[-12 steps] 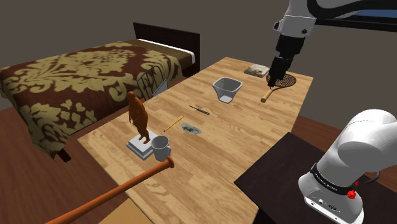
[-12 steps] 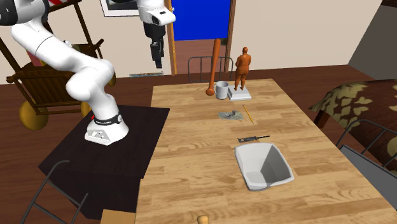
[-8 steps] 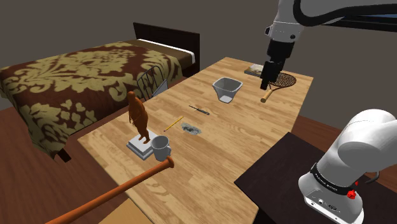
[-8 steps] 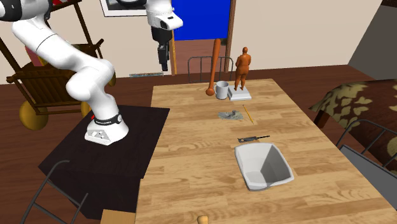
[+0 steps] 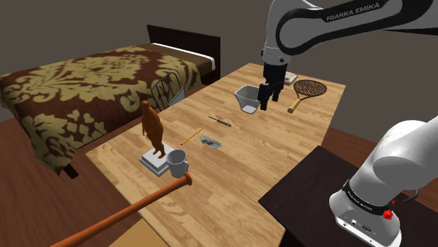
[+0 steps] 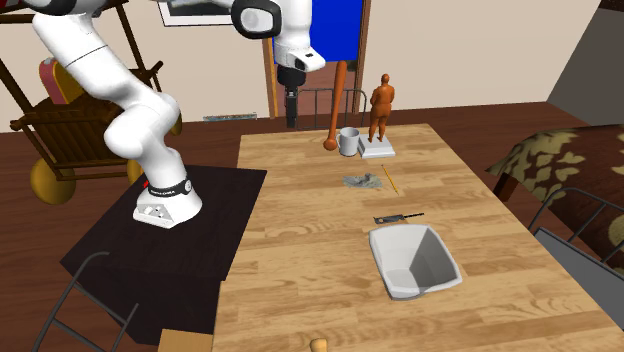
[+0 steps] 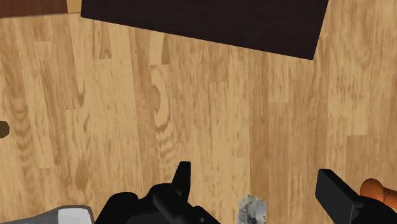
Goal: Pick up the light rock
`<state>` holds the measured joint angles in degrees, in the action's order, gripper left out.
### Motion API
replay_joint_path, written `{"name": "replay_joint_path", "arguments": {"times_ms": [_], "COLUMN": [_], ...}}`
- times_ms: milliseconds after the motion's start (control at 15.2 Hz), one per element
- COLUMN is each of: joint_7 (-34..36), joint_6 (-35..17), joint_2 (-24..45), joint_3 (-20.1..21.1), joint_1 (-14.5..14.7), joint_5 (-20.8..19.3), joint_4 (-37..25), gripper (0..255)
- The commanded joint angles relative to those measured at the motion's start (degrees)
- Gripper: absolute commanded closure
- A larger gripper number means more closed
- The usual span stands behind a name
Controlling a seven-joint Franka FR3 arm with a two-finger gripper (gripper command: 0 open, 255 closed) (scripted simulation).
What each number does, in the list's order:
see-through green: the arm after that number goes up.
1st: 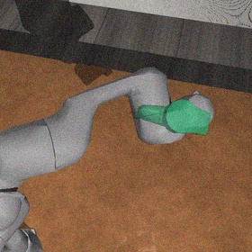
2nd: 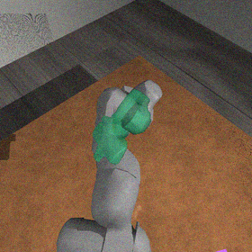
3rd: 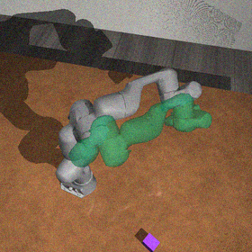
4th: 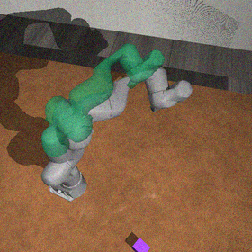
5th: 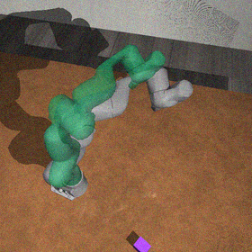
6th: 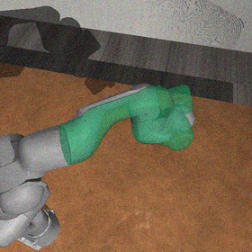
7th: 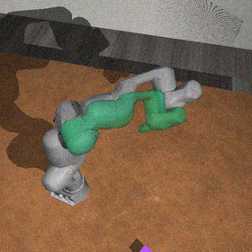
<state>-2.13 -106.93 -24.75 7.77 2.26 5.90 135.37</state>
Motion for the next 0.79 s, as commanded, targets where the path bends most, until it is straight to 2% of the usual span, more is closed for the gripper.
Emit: {"name": "replay_joint_path", "arguments": {"times_ms": [0,396,726], "joint_7": [1.4,6.0,10.0], "joint_6": [-1.8,-6.3,-8.0], "joint_2": [5.1,19.7,32.2], "joint_3": [1.3,4.1,5.2], "joint_1": [0.1,0.4,1.5], "joint_5": [-0.6,-4.2,-8.3], "joint_4": [-2.5,-9.9,-18.1], "gripper": [0,0,0]}}
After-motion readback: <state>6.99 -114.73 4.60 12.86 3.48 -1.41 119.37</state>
